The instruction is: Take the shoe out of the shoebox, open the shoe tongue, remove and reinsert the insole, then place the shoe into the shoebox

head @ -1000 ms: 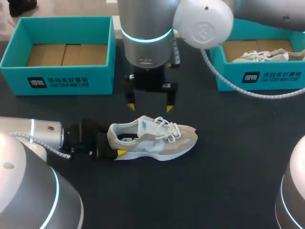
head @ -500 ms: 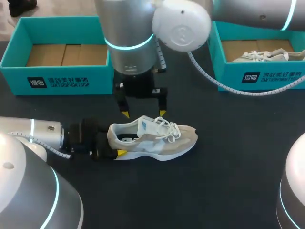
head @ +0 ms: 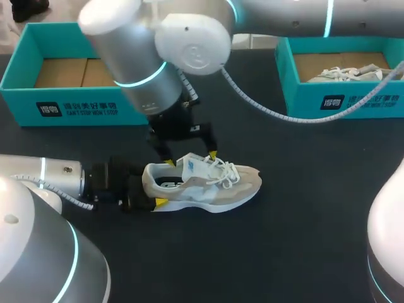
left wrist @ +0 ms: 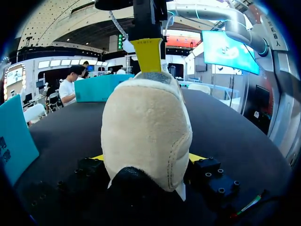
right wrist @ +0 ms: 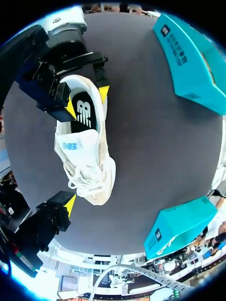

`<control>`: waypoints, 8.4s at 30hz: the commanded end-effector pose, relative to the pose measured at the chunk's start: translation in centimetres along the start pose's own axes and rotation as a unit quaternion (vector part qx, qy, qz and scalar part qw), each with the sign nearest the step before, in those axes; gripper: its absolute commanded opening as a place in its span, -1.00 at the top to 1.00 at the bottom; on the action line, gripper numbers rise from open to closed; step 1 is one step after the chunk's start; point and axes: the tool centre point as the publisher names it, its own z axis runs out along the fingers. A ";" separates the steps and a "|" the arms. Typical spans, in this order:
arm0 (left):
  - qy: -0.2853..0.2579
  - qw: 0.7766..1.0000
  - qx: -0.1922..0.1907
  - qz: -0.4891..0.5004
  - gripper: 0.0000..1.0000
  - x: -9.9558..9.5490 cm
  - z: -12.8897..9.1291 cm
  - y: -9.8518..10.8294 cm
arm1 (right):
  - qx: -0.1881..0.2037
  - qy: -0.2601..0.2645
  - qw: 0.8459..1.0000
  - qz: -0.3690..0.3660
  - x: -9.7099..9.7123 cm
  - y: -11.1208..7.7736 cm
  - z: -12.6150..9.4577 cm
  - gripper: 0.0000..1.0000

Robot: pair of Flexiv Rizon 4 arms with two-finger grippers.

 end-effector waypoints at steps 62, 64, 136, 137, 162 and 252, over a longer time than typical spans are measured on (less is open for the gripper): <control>-0.001 1.000 0.000 0.000 1.00 0.5 0.5 0.6 | 0.004 0.051 0.968 0.248 -8.8 1.2 10.8 1.00; -0.001 1.000 0.000 0.000 1.00 0.5 0.5 0.6 | 0.016 0.045 0.967 0.248 -8.7 1.1 12.1 1.00; -0.001 1.000 0.000 0.000 1.00 0.5 0.5 0.6 | -0.152 0.154 0.866 -0.451 2.3 3.1 -11.1 1.00; -0.001 1.000 0.000 0.000 1.00 0.5 0.5 0.6 | -0.144 0.153 0.861 -0.463 2.1 2.8 -10.3 1.00; -0.001 1.000 0.000 0.000 1.00 0.5 0.5 0.6 | -0.073 0.137 0.824 -0.545 3.4 1.2 6.0 1.00; -0.001 1.000 0.000 0.000 1.00 0.5 0.5 0.6 | -0.156 0.142 0.749 -0.628 3.3 0.8 -1.3 1.00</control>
